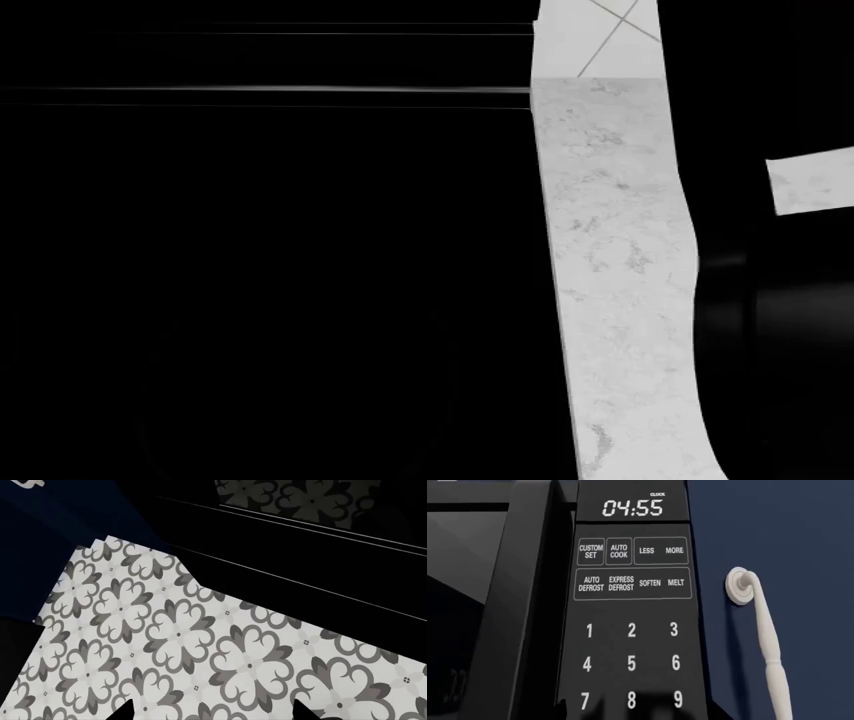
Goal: Press the stop button on the microwave
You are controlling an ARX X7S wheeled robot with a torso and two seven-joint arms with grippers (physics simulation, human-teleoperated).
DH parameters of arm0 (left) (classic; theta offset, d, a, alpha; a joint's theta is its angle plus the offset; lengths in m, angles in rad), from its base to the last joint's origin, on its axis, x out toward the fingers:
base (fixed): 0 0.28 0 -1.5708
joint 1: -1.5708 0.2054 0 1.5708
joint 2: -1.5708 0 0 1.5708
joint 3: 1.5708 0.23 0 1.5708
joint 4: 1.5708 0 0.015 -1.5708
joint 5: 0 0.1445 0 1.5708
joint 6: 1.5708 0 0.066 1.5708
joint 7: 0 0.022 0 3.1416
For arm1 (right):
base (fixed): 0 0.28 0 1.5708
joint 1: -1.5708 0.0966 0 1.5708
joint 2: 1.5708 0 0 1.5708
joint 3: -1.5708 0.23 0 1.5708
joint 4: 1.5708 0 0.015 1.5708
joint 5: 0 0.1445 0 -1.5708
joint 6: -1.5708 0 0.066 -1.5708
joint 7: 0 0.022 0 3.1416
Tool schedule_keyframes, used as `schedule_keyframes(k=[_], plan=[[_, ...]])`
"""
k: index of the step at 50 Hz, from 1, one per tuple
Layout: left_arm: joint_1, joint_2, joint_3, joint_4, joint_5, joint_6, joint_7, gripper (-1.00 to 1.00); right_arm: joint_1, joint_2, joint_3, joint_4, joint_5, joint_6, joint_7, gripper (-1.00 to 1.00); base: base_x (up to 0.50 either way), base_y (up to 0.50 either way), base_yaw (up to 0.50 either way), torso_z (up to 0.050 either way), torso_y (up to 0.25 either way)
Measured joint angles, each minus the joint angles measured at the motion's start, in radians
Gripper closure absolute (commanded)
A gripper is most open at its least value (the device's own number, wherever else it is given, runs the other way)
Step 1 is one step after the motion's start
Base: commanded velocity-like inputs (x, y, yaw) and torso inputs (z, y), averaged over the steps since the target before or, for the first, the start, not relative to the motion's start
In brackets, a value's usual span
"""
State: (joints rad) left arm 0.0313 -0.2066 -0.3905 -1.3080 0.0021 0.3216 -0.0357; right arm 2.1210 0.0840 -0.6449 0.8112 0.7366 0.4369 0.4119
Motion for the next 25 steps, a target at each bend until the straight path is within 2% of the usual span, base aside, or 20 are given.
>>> schedule_keyframes(k=[6, 12, 20, 25], plan=[[0.0, 0.0, 0.0, 0.0, 0.0, 0.0, 0.0, -1.0, 0.007, 0.001, 0.007, -0.011, 0.001, -0.013, 0.009, -1.0, 0.0, 0.0, 0.0, 0.05, 0.098], [0.004, 0.001, -0.002, -0.001, 0.0, 0.0, 0.0, -1.0, 0.013, -0.002, 0.006, -0.01, -0.001, -0.02, 0.009, -1.0, 0.45, -0.08, 0.0, 0.05, 0.099], [-0.001, 0.0, 0.0, 0.001, 0.0, 0.0, 0.0, -1.0, 0.009, -0.003, 0.004, -0.003, 0.001, -0.027, 0.011, -1.0, 0.0, 0.0, 0.0, 0.049, 0.093], [0.0, 0.0, 0.0, 0.0, 0.0, 0.0, 0.0, -1.0, 0.007, 0.0, 0.002, -0.006, 0.003, -0.027, 0.012, -1.0, 0.0, 0.0, 0.0, 0.0, 0.0]])
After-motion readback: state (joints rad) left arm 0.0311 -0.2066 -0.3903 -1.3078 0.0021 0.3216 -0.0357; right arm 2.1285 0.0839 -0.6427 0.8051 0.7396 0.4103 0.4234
